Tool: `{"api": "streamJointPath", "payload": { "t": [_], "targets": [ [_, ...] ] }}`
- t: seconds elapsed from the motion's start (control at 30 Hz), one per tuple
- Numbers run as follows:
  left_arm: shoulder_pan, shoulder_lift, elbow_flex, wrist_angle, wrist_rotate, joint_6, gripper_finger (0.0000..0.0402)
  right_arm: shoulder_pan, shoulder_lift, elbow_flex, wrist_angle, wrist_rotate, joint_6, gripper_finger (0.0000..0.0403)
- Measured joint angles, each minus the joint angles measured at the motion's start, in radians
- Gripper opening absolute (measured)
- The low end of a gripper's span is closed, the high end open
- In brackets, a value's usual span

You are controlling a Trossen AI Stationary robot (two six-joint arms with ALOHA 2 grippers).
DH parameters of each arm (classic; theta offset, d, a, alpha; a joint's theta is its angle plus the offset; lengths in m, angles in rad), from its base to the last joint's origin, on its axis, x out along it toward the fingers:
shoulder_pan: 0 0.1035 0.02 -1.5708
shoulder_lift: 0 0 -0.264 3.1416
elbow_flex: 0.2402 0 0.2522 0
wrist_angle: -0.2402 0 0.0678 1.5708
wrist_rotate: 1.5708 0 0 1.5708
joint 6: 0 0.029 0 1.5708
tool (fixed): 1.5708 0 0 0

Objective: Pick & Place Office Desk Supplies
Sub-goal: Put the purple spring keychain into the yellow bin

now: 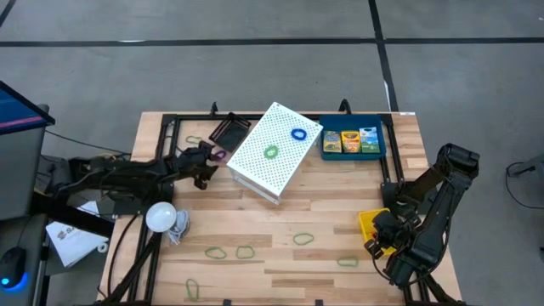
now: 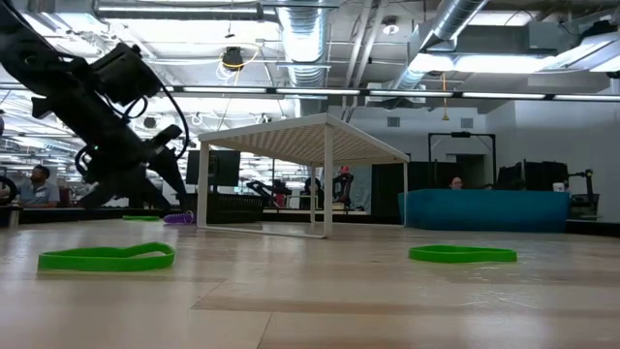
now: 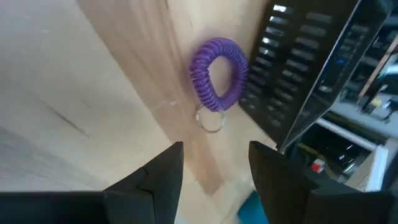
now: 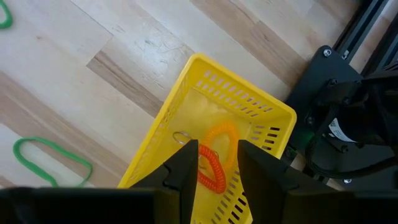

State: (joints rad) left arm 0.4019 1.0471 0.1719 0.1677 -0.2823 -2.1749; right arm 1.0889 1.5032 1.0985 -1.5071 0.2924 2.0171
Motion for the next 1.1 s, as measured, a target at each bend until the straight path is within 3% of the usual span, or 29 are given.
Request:
{"api": "streamJointPath", "payload": {
  "t": [0.23, 0.6, 1.1],
  "targets": [
    [0.0, 0.096, 0.0, 0.113, -0.028, -0.01, 0.0172, -0.016, 0.0, 0.0, 0.0, 0.006, -0.005, 0.0109],
    [0.0, 0.235, 0.0, 0.237, -0.033, -0.006, 0.0122, -0.025, 0.0, 0.0, -0.002, 0.022, -0.023, 0.0109],
    [0.0, 0.251, 0.002, 0.25, -0.038, 0.008, 0.0071, -0.025, 0.0, 0.0, -0.007, 0.021, -0.027, 0.0109]
  ]
}}
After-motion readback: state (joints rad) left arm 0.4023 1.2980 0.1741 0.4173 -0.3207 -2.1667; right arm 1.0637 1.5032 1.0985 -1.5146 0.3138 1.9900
